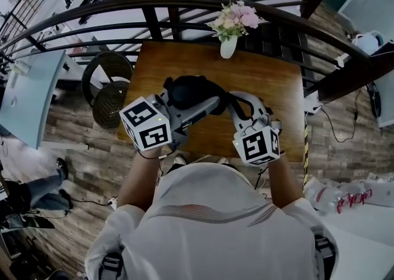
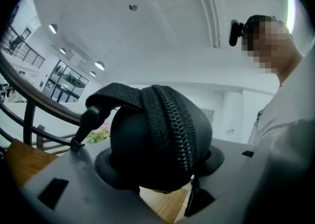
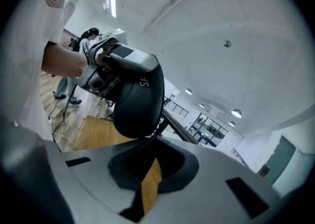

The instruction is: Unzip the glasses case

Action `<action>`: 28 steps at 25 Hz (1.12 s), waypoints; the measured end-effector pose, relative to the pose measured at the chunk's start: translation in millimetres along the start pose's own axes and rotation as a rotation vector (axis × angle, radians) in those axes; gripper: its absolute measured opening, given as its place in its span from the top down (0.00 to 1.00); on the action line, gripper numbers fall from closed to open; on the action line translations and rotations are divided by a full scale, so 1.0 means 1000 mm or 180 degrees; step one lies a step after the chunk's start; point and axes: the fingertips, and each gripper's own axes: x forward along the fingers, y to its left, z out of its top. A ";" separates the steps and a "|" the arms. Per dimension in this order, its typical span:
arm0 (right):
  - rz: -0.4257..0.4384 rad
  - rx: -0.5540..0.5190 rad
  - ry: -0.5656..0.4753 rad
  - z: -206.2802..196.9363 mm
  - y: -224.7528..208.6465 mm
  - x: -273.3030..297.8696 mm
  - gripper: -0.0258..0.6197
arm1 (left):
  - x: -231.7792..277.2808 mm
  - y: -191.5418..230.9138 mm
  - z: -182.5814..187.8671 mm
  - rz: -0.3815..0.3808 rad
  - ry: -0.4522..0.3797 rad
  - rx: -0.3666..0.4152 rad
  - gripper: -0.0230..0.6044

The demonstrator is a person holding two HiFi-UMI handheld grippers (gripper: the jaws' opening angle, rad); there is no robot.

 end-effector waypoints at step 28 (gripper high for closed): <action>0.0045 -0.1205 -0.0011 0.012 0.025 0.000 0.88 | 0.012 0.001 -0.139 -0.0083 0.2199 0.1159 0.53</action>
